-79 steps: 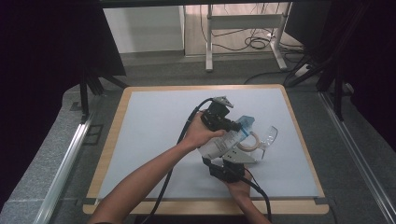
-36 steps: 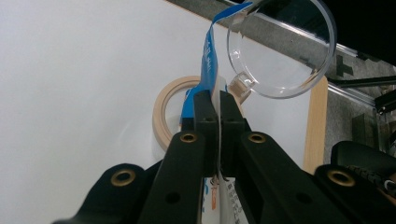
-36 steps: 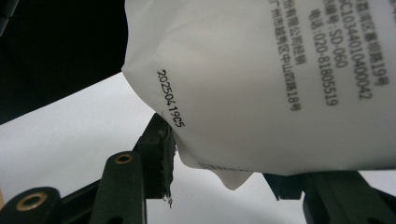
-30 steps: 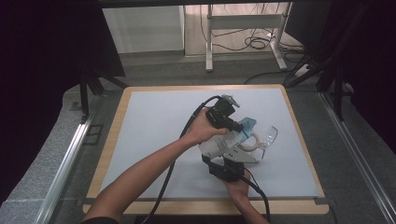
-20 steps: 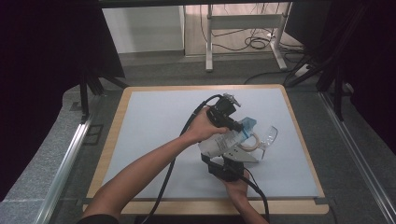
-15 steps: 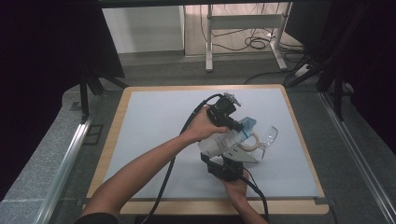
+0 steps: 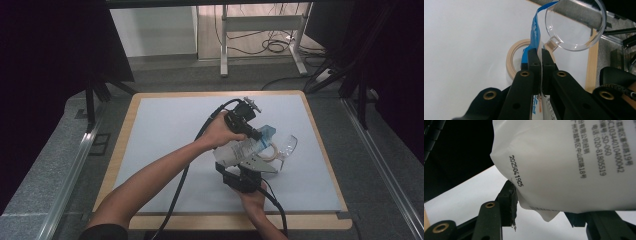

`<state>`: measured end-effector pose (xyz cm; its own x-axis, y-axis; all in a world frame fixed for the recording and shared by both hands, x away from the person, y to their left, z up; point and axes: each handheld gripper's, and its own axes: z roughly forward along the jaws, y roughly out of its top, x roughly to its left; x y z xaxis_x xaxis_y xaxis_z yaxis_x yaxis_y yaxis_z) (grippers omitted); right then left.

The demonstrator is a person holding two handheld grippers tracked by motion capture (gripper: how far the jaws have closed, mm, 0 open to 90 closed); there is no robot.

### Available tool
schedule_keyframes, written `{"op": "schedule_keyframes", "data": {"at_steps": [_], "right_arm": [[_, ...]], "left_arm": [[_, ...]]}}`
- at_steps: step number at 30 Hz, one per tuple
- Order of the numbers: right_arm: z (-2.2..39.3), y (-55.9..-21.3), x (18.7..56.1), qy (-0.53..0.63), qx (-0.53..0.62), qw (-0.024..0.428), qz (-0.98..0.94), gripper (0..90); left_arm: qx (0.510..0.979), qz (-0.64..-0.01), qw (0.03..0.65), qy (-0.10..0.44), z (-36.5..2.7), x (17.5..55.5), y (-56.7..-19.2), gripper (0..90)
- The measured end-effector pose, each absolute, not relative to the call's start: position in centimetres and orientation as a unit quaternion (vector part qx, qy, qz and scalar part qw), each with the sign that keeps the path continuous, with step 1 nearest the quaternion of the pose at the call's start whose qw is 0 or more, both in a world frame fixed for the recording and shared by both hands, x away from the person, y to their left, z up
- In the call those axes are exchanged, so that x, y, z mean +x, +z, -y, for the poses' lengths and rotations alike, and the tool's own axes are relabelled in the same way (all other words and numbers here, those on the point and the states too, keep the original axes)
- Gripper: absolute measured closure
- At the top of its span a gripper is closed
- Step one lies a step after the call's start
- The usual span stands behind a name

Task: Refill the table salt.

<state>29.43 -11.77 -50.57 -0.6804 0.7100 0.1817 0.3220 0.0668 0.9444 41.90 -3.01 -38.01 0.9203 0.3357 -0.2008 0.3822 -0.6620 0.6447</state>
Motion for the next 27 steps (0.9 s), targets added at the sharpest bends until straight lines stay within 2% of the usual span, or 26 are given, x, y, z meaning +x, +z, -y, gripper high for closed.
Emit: {"op": "schedule_keyframes", "data": {"at_steps": [14, 27], "right_arm": [[11.88, -50.27, 29.36, 0.586, 0.365, 0.147, -0.709, 50.1], [12.10, -50.07, 29.63, 0.585, 0.369, 0.147, -0.707, 50.1]], "left_arm": [[0.913, -0.197, 0.354, -0.041, 3.17, 42.39, -38.14, 89.9], [0.913, -0.199, 0.353, -0.043, 3.56, 42.75, -38.16, 90.0]]}}
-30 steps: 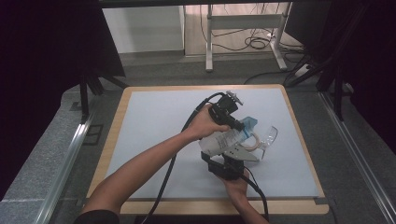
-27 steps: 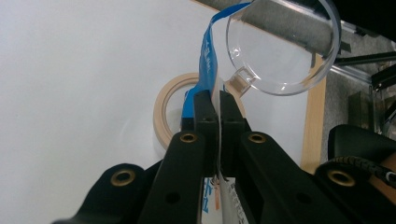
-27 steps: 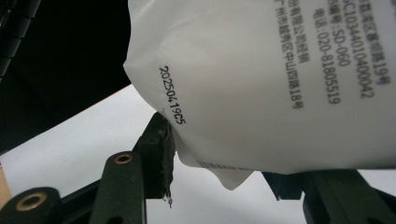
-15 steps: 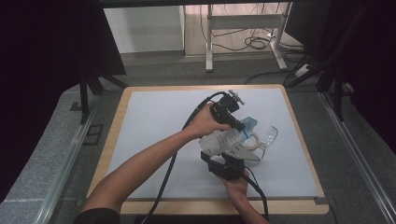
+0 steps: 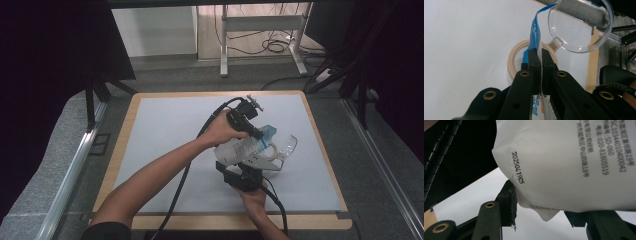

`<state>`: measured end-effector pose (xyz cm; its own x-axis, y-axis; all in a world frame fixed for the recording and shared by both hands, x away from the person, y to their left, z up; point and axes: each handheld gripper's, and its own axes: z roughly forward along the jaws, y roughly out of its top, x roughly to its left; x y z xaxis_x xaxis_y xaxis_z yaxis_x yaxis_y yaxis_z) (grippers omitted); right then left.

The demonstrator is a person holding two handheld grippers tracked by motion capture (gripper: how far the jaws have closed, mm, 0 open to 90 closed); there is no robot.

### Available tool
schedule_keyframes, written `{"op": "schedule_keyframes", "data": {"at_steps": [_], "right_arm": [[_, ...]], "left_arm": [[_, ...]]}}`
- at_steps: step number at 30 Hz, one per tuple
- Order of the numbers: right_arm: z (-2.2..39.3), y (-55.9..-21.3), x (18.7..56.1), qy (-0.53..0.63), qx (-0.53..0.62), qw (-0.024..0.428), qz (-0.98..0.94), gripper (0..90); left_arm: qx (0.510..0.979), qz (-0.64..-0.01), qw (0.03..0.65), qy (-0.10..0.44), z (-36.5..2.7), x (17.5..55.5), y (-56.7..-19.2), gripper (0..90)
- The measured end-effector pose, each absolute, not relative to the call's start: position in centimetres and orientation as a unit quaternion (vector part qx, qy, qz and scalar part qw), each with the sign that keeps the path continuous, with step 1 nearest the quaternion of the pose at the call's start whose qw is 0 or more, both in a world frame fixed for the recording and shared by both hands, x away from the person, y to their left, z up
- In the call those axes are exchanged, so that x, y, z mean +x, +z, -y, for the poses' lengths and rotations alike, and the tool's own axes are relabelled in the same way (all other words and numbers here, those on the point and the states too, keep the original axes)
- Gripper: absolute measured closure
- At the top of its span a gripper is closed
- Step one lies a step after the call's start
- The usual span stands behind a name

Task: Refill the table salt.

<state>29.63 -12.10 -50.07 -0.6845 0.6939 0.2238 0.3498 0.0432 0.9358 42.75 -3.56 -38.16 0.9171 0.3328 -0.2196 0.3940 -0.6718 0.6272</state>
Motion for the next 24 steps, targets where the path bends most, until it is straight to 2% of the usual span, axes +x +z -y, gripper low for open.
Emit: {"op": "schedule_keyframes", "data": {"at_steps": [24], "right_arm": [[11.82, -49.99, 29.77, 0.579, 0.371, 0.157, -0.709, 50.1]], "left_arm": [[0.916, -0.195, 0.346, -0.053, 3.72, 43.18, -38.10, 90.0]]}}
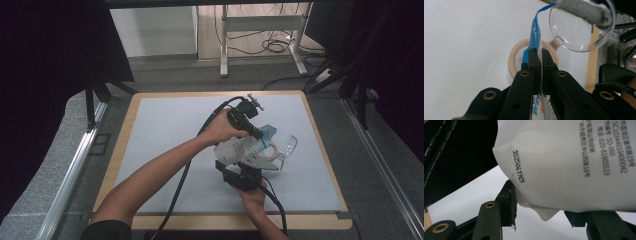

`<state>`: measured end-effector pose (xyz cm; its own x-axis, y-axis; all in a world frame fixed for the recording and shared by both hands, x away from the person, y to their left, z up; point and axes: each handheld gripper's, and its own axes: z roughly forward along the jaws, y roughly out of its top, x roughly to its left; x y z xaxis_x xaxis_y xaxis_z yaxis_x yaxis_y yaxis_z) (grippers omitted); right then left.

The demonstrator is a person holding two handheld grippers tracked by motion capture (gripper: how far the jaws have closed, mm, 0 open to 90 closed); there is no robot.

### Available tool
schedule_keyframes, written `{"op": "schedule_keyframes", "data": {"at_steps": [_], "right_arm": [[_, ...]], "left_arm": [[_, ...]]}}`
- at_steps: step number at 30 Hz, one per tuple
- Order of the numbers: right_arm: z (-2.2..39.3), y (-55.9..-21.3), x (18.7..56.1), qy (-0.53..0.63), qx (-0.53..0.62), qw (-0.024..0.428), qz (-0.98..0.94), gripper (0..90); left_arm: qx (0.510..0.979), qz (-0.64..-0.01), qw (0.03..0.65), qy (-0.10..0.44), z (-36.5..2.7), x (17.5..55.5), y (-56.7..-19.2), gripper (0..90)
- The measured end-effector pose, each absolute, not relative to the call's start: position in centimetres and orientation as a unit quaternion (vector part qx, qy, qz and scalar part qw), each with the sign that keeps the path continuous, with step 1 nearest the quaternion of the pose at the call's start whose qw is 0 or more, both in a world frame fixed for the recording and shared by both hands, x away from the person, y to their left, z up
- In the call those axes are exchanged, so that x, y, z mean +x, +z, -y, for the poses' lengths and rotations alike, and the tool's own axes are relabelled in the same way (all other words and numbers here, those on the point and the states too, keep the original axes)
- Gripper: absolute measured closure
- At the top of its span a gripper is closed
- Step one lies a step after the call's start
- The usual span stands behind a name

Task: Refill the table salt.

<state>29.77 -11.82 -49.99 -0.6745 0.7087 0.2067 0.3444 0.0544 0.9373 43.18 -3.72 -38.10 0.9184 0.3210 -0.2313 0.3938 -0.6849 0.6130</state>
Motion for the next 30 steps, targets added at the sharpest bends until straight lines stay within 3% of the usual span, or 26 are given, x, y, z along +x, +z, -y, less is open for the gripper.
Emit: {"op": "schedule_keyframes", "data": {"at_steps": [30], "right_arm": [[11.44, -49.54, 29.88, 0.572, 0.367, 0.168, -0.714, 50.1]], "left_arm": [[0.923, -0.185, 0.334, -0.049, 3.88, 43.31, -37.71, 90.0]]}}
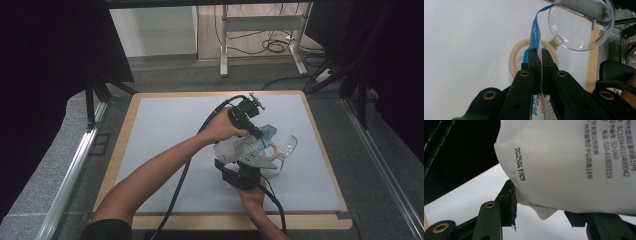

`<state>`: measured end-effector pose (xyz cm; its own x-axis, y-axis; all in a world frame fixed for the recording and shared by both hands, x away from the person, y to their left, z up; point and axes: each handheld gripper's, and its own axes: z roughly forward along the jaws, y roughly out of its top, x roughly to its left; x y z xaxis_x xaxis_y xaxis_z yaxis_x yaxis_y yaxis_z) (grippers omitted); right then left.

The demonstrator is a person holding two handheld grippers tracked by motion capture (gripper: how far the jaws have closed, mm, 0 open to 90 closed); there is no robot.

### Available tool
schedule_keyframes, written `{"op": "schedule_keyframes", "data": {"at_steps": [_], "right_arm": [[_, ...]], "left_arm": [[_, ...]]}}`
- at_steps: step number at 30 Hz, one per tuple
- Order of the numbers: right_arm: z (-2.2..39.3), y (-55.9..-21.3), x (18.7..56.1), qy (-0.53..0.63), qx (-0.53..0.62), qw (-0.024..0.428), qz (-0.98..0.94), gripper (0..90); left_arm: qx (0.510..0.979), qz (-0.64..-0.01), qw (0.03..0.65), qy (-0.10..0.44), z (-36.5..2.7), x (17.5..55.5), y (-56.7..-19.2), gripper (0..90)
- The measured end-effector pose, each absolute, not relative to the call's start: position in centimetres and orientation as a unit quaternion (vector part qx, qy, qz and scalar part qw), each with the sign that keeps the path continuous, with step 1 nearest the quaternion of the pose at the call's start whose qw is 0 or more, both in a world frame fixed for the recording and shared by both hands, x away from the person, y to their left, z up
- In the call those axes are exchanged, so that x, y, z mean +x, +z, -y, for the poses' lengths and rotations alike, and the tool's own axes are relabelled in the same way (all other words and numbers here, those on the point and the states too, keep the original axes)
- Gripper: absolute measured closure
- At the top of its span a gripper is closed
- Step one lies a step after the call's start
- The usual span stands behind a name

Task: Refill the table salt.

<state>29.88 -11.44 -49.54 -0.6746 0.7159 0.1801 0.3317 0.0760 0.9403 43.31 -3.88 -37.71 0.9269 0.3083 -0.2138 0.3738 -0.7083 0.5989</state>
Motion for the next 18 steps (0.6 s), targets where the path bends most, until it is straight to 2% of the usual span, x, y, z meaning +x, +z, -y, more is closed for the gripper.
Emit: {"op": "schedule_keyframes", "data": {"at_steps": [18], "right_arm": [[11.36, -49.82, 30.06, 0.567, 0.367, 0.174, -0.716, 50.3]], "left_arm": [[0.921, -0.190, 0.336, -0.048, 3.85, 43.17, -37.79, 90.0]]}}
